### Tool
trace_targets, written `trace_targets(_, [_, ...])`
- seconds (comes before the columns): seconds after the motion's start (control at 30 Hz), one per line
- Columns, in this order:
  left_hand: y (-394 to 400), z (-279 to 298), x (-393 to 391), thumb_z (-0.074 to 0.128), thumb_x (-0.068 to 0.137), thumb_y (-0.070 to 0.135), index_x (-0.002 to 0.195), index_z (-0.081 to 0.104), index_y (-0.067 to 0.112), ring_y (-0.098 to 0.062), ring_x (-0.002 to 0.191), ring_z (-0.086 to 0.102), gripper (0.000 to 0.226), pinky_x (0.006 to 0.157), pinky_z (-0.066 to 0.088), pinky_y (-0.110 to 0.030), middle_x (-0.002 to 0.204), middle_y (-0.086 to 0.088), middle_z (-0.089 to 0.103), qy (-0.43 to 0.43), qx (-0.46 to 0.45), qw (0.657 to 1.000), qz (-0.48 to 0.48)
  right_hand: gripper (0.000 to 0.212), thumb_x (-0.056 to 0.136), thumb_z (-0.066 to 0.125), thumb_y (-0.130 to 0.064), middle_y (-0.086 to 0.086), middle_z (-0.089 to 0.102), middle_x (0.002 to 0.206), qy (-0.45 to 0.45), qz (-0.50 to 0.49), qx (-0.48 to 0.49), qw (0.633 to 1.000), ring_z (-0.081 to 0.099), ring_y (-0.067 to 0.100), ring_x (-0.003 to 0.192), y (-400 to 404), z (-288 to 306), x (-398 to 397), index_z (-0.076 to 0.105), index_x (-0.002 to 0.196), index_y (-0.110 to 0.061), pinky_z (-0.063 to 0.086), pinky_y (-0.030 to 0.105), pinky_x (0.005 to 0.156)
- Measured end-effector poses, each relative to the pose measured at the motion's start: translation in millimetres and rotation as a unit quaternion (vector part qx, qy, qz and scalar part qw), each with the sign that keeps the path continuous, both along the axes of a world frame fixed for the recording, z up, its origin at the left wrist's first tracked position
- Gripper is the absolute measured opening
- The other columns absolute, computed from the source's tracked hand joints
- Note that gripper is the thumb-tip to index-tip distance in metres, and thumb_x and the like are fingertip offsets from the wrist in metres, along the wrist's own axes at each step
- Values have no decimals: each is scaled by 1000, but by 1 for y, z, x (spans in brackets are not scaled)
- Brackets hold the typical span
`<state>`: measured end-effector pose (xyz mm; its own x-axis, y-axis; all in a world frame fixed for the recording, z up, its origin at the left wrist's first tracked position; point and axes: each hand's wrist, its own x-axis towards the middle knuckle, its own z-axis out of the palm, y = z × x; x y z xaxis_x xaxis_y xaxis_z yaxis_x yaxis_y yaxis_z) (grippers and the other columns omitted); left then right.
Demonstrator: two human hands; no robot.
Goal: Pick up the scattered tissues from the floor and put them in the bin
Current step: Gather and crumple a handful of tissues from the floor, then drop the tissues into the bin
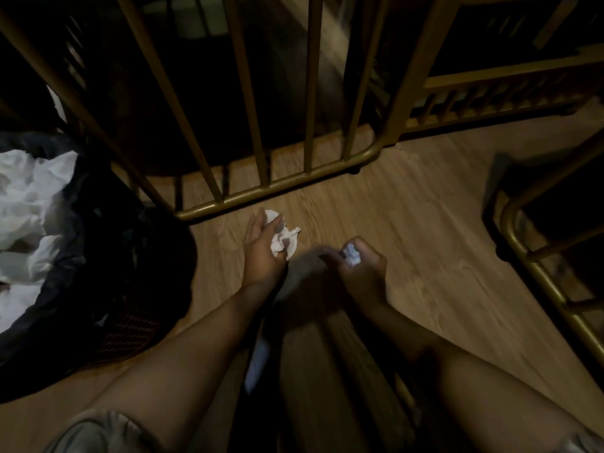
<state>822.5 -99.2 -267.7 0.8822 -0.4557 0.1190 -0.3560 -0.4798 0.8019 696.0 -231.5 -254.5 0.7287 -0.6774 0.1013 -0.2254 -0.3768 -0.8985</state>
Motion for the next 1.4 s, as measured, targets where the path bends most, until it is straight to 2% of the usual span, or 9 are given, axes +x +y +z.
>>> trace_targets(0.1, [4,-18,7,50,89,45,144,45,18,-26,146,24,62,121,14,-37,155,-10,34,-13,126,984,-123,19,92,63,-31,-4,59,72,-13,23,-23,999,59,10,66,2,1,3,58,79,-18,50,25,58])
trace_targets(0.3, [19,-24,-33,72,81,5,114,67,7,-32,110,58,33,92,35,-21,115,-15,63,-18,106,993,-48,12,93,60,-30,-8,64,78,37,13,-27,999,63,3,75,13,-13,-3,62,84,-22,56,33,71])
trace_targets(0.47, [31,7,-55,43,94,24,86,67,11,-13,82,57,28,79,38,-22,85,-3,66,-84,19,992,-91,35,88,61,-45,-2,56,60,-12,21,20,1000,57,15,58,24,6,-6,55,68,-17,51,36,57])
trace_targets(0.57, [37,20,-48,45,98,28,79,64,12,-3,76,54,32,78,34,-17,76,5,63,-33,3,996,-77,47,87,61,-50,5,55,59,-12,36,38,999,55,20,58,28,25,-5,52,66,-9,48,38,58])
trace_targets(0.73, [39,76,-12,65,78,7,90,74,10,-12,100,63,15,111,33,-29,92,2,73,-68,44,992,-96,46,90,59,-46,-1,50,58,-66,79,28,994,47,12,56,37,71,2,49,66,-8,42,33,56])
trace_targets(0.83, [44,141,6,63,75,0,79,71,4,-31,91,66,10,80,48,-36,86,-13,71,-115,64,985,-111,49,95,48,-46,7,55,60,-112,108,6,988,54,21,58,44,106,15,55,70,-4,43,36,55])
trace_targets(0.9, [52,176,14,69,77,1,81,70,2,-29,83,64,4,70,48,-36,84,-14,69,-152,66,981,-97,46,97,44,-41,11,56,61,-141,120,-9,983,55,23,58,51,132,27,57,72,-4,44,40,55])
trace_targets(1.13, [115,278,19,77,76,47,104,70,21,-2,91,65,39,77,50,-14,97,10,70,-174,-62,981,-51,28,99,52,-21,4,55,60,-203,151,-27,967,53,13,57,106,218,74,59,74,-10,39,29,51])
trace_targets(1.4, [239,280,32,57,93,19,91,72,16,-8,89,58,16,81,42,-9,96,-1,62,-209,-94,960,161,29,95,54,-34,3,61,74,-169,231,37,957,59,16,72,217,256,119,59,77,-12,43,28,61])
